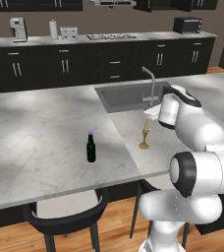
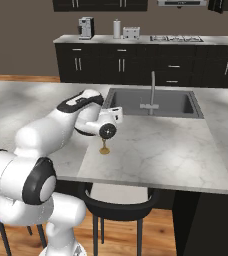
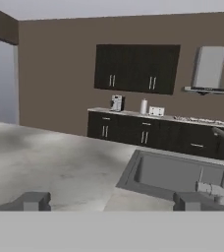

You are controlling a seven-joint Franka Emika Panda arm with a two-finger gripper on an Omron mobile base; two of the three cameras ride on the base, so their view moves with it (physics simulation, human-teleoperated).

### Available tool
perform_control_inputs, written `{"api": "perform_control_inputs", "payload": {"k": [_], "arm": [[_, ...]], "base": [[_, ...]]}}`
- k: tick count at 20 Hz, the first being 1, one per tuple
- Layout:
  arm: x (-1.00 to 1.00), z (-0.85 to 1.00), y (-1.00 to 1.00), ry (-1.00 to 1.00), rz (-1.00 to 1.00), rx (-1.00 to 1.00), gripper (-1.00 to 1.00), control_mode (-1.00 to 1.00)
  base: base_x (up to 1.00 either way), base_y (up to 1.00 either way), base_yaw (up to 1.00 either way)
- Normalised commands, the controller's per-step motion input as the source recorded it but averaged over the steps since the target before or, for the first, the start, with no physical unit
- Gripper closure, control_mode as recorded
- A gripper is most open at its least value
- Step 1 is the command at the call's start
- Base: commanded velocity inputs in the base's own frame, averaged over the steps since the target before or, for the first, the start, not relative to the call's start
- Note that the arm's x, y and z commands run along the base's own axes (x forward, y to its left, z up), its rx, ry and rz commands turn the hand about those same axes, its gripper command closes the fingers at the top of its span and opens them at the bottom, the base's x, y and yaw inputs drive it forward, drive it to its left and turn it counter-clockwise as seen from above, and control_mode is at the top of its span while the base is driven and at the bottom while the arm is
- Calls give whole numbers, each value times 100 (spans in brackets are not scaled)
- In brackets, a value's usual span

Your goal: Get the candle and the beer from the cabinet and move them to the dining counter.

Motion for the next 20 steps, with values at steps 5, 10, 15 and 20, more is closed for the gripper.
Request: {"api": "perform_control_inputs", "payload": {"k": [5,10,15,20], "arm": [[-34,60,1,2,-24,0,-100,-100],[-25,75,3,11,-21,0,-100,-100],[-35,71,0,19,-16,0,-100,-100],[-48,65,0,25,-12,0,-100,-100]], "base": [[0,0,0],[0,0,0],[0,0,0],[0,0,0]]}}
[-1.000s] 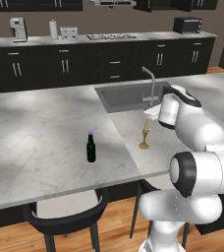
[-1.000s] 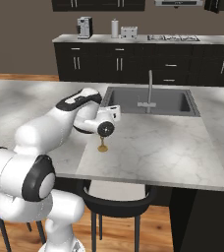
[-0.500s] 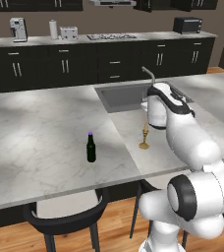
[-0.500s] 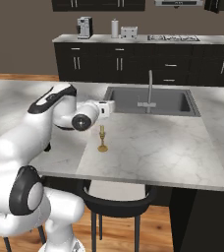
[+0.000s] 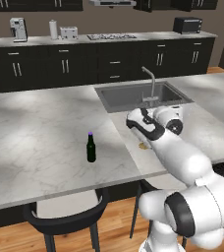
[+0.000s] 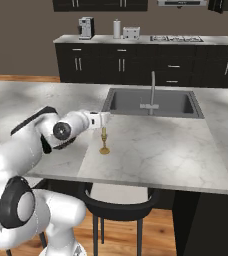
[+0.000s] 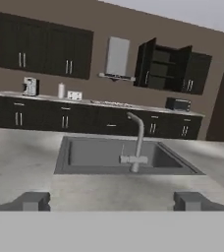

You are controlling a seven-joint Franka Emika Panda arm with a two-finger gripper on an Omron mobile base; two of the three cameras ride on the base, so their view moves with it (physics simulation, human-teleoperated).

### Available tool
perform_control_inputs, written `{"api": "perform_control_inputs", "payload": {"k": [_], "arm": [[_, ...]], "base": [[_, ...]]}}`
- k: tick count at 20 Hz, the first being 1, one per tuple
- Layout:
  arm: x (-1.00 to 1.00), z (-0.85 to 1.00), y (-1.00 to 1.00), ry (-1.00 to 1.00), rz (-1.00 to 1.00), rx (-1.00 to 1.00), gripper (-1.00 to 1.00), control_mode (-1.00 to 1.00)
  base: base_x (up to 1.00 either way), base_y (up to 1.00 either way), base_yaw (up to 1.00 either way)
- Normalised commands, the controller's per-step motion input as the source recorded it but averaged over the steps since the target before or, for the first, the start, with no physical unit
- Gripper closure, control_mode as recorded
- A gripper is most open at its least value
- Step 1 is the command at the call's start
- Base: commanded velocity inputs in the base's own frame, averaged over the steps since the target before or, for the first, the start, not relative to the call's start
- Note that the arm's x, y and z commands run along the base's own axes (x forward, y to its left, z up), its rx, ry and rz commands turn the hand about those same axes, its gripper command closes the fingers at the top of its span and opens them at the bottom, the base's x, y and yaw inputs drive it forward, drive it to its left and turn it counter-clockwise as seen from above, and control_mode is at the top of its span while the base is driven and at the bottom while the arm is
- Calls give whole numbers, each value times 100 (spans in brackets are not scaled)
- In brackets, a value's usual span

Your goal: Get the candle and the beer from the cabinet and move them to the dining counter.

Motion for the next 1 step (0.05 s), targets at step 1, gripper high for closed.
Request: {"api": "perform_control_inputs", "payload": {"k": [1], "arm": [[-51,70,0,28,-11,0,-100,-100]], "base": [[0,0,0]]}}
